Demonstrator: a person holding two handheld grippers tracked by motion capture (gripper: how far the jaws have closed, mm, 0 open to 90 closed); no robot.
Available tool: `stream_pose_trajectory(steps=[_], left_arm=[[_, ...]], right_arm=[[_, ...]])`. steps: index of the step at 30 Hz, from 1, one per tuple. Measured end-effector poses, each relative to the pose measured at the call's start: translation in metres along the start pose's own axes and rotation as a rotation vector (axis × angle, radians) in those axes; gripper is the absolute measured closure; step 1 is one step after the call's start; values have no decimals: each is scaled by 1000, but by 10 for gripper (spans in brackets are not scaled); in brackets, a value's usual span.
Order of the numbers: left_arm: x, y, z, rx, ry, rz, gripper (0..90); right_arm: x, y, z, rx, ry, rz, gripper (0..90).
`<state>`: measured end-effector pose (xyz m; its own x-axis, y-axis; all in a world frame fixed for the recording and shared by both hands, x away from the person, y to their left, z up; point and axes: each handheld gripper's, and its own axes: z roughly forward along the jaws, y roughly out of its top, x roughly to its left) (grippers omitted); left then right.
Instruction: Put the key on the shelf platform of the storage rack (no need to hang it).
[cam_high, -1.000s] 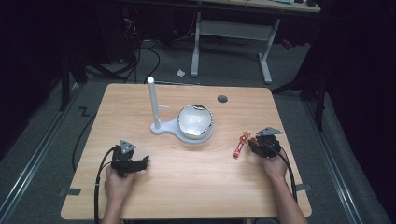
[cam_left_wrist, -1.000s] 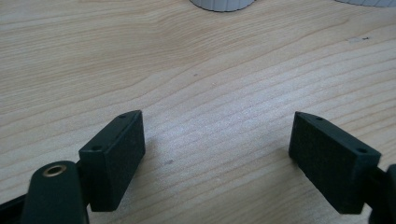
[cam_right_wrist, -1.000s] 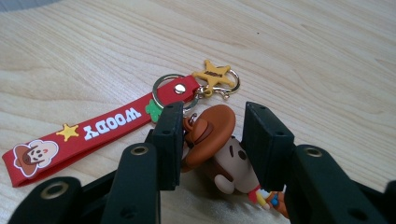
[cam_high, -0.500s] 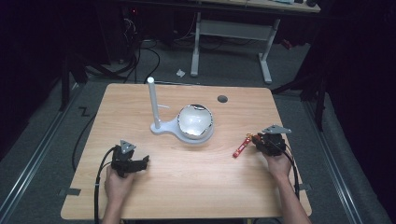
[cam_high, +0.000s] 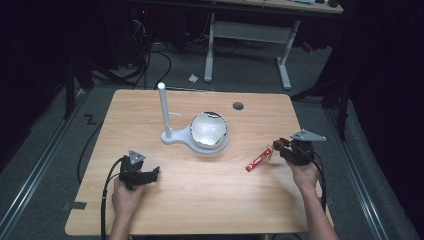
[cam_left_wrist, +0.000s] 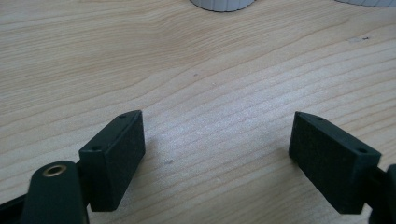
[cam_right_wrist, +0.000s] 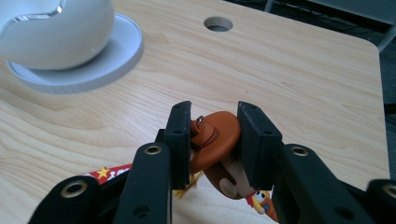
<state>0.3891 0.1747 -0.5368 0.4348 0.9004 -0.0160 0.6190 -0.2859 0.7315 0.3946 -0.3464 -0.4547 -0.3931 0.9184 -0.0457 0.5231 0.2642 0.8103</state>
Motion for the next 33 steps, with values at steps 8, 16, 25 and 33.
stream_pose_trajectory(steps=[8, 16, 25, 33], left_arm=[[0, 0, 0, 0, 0, 0, 188], [0, 0, 0, 0, 0, 0, 187], [0, 0, 0, 0, 0, 0, 187], [0, 0, 0, 0, 0, 0, 188]], right_arm=[[-3, 10, -16, -39, 83, 45, 675], [-3, 25, -32, -82, 142, 60, 675], [2, 39, -42, -108, 162, 36, 675], [9, 50, -47, -128, 195, 23, 675]])
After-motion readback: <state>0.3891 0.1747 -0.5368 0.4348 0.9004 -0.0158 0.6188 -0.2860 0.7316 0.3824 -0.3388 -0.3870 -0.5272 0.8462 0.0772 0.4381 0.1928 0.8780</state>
